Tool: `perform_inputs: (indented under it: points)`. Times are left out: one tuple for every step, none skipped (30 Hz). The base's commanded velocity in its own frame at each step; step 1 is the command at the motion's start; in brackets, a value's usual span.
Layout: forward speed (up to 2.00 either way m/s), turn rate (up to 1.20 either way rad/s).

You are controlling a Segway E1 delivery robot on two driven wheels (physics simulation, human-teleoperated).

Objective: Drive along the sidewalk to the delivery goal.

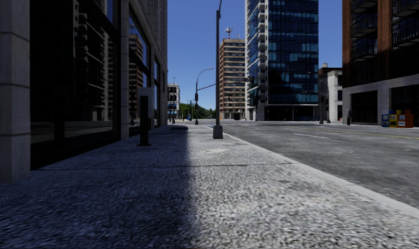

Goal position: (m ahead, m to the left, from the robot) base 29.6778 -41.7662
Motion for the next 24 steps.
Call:
perform_inputs:
  points:
    - [1.79, 0.01]
    - [1.79, 0.0]
    - [1.79, 0.0]
    - [1.79, 0.0]
    - [1.79, 0.0]
    - [1.79, 0.0]
    - [1.79, 0.0]
    - [1.79, 0.0]
    - [1.79, 0.0]
    - [1.79, 0.0]
    - [1.8, 0.0]
    - [1.8, 0.09]
    - [1.8, 0.09]
    - [1.8, 0.53]
    - [1.8, 0.75]
    - [1.8, 0.82]
    - [1.8, 0.84]
    - [1.8, 0.85]
    - [1.8, 0.64]
    - [1.8, 0.43]
    - [1.8, 0.43]
    - [1.8, 0.25]
    - [1.8, 0.08]
    - [1.8, 0.0]
